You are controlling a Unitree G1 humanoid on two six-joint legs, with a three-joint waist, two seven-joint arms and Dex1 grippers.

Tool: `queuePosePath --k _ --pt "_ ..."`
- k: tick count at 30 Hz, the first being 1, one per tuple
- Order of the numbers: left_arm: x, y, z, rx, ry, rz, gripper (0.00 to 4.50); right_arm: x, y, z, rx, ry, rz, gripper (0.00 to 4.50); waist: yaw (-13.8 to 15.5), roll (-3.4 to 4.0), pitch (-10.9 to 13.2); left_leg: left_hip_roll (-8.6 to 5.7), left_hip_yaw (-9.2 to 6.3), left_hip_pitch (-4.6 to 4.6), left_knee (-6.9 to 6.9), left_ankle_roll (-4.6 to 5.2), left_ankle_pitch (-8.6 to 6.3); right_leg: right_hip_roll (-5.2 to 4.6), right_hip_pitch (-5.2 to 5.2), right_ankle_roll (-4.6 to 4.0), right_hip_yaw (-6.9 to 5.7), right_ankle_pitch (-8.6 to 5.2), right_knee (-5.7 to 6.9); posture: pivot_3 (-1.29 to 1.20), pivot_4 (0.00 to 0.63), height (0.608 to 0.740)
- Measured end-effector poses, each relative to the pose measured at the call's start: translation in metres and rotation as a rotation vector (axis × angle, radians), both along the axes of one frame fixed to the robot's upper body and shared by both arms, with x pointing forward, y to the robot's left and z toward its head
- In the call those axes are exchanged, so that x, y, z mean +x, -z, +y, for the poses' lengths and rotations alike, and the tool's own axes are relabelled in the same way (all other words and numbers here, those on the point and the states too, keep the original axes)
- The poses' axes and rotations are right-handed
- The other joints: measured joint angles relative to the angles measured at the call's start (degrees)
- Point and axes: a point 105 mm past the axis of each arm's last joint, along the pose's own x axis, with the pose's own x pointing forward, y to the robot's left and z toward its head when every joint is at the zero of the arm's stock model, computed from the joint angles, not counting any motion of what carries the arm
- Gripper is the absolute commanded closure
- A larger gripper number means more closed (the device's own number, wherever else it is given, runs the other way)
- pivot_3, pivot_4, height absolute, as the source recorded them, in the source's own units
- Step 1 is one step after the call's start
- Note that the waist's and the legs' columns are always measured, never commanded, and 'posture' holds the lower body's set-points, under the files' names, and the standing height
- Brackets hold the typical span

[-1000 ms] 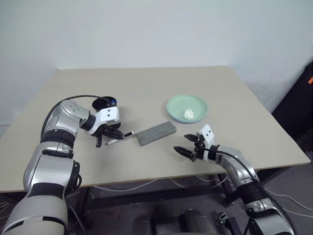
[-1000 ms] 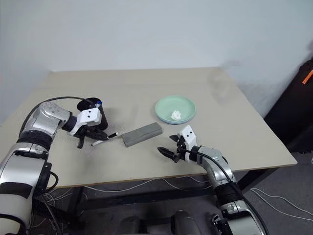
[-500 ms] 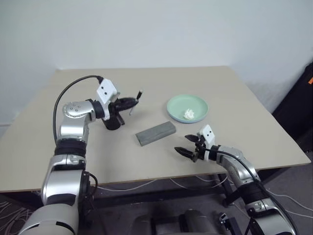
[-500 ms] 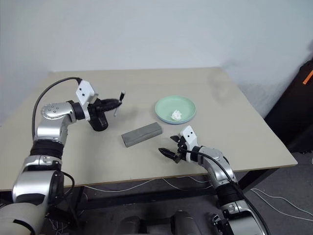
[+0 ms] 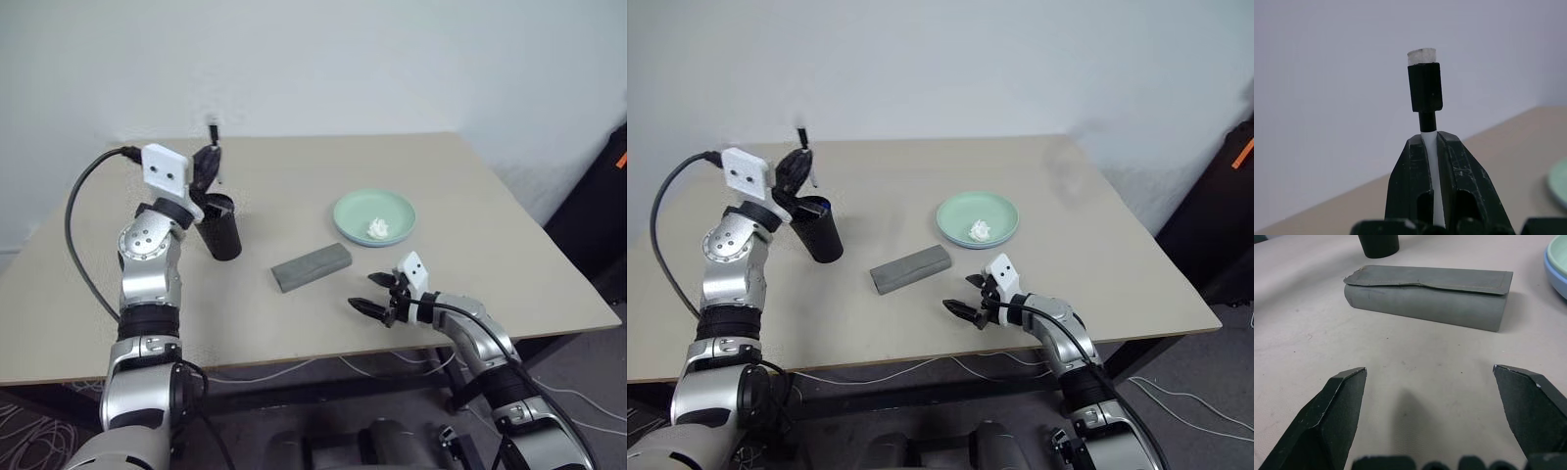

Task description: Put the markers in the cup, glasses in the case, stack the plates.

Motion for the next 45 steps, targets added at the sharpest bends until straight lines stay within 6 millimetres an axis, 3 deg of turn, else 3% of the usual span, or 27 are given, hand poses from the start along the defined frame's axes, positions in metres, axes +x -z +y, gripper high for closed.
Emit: queuePosePath --k 13,16,21,32,38,45 --pt "0.000 0.032 0.018 -0.029 -0.109 0.073 4.48 0.000 0.000 0.002 -0.014 -0.008 -0.006 0.00 0.01 -0.01 0.00 -0.01 0.04 0.00 -0.02 -0.01 0.00 0.00 -0.01 0.00 -0.02 0.00 -0.01 0.00 0.000 0.740" --pt "0.001 0.037 0.017 -0.042 -0.112 0.087 3.72 0.000 0.000 0.002 -0.014 -0.008 -0.007 0.00 0.01 -0.01 0.00 0.00 0.04 0.00 -0.02 -0.01 0.00 0.00 -0.01 0.00 -0.02 0.00 -0.01 0.00 0.000 0.740" --pt "0.002 0.043 0.017 -0.057 -0.122 0.100 2.01 0.000 0.000 0.003 -0.012 -0.009 -0.007 0.00 -0.01 -0.01 0.00 0.00 0.04 0.00 -0.02 -0.01 0.00 0.01 -0.01 0.00 -0.02 0.00 -0.01 0.00 0.000 0.740" --pt "0.003 0.044 0.013 -0.062 -0.112 0.098 2.01 0.000 0.000 0.003 -0.012 -0.010 -0.007 0.00 -0.01 -0.01 0.00 0.00 0.04 0.01 -0.02 -0.01 0.00 0.01 -0.01 0.00 -0.02 0.00 0.00 0.00 0.000 0.740" --pt "-0.004 0.034 0.007 -0.069 -0.058 0.070 2.01 0.001 -0.002 0.002 -0.010 -0.012 -0.010 0.00 -0.02 -0.01 0.00 0.00 0.05 0.00 -0.03 -0.01 0.00 0.00 -0.02 0.00 -0.01 0.00 -0.01 0.00 0.000 0.740" --pt "-0.036 0.024 -0.001 -0.074 0.143 0.129 2.01 0.013 -0.032 -0.012 0.041 -0.014 -0.072 0.00 -0.26 0.02 0.00 0.05 0.15 0.04 -0.10 -0.02 -0.01 0.02 -0.06 0.00 0.07 -0.01 -0.01 0.00 0.000 0.740"
